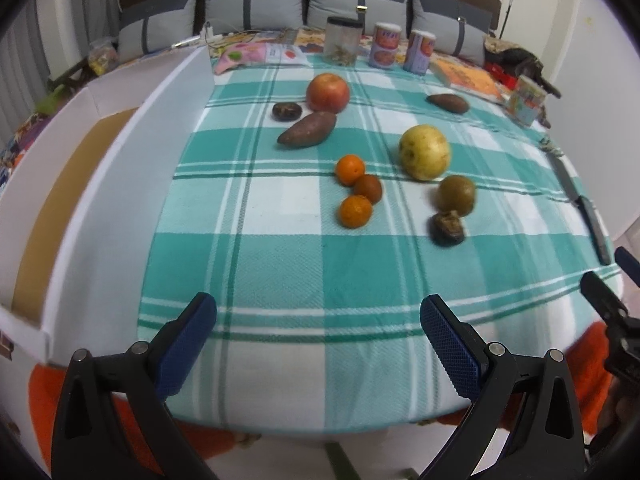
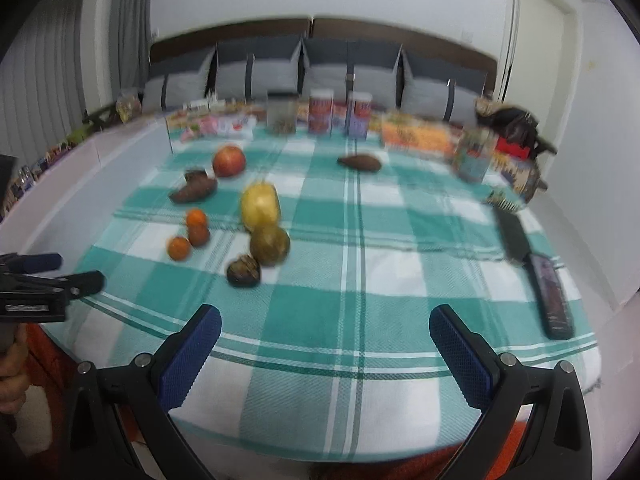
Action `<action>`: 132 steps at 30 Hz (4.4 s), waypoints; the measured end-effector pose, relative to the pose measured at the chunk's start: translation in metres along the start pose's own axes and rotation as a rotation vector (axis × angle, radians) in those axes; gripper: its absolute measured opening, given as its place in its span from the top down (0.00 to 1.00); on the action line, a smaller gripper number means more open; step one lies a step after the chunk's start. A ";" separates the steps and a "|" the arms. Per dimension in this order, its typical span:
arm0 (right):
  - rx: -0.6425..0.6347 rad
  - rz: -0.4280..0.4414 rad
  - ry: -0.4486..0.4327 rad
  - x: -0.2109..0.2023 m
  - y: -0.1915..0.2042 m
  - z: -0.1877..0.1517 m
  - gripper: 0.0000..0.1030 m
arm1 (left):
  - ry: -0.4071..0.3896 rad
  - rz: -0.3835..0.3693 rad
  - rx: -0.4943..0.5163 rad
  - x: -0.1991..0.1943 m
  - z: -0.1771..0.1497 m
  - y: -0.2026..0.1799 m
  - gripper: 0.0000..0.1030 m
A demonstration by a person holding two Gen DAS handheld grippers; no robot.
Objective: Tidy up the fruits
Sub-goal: 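Reach the left tool to the small orange and close on it, then lift the orange with the left tool while the right tool grasps the brown kiwi, then carry both fruits over the white box and open both tools to drop them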
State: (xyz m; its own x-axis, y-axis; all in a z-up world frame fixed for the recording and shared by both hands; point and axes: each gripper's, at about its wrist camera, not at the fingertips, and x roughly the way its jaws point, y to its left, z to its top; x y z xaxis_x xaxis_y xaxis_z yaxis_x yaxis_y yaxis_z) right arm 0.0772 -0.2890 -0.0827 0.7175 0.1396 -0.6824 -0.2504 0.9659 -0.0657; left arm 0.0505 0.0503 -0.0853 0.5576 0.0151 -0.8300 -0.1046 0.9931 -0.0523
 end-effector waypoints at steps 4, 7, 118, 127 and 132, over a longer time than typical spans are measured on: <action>0.016 0.029 0.140 0.062 -0.006 -0.008 0.00 | 0.008 0.049 0.048 0.034 0.002 -0.004 0.01; 0.017 0.030 0.196 0.092 -0.009 -0.015 0.00 | 0.026 0.048 0.059 0.055 0.004 -0.008 0.01; -0.361 0.769 0.476 0.094 0.414 0.130 0.52 | 0.071 0.161 -0.396 -0.024 0.007 0.296 0.70; -0.283 0.731 0.281 0.064 0.368 0.157 0.20 | -0.088 0.224 -0.437 -0.066 0.012 0.286 0.18; -0.266 0.642 0.072 0.022 0.288 0.170 0.03 | -0.215 0.138 -0.380 -0.094 0.031 0.232 0.14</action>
State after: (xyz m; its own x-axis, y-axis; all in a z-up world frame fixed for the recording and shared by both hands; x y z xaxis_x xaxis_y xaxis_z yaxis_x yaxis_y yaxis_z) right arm 0.1312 0.0291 0.0075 0.3318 0.6417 -0.6915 -0.7680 0.6094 0.1970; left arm -0.0006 0.2828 -0.0016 0.6716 0.2080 -0.7112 -0.4621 0.8678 -0.1826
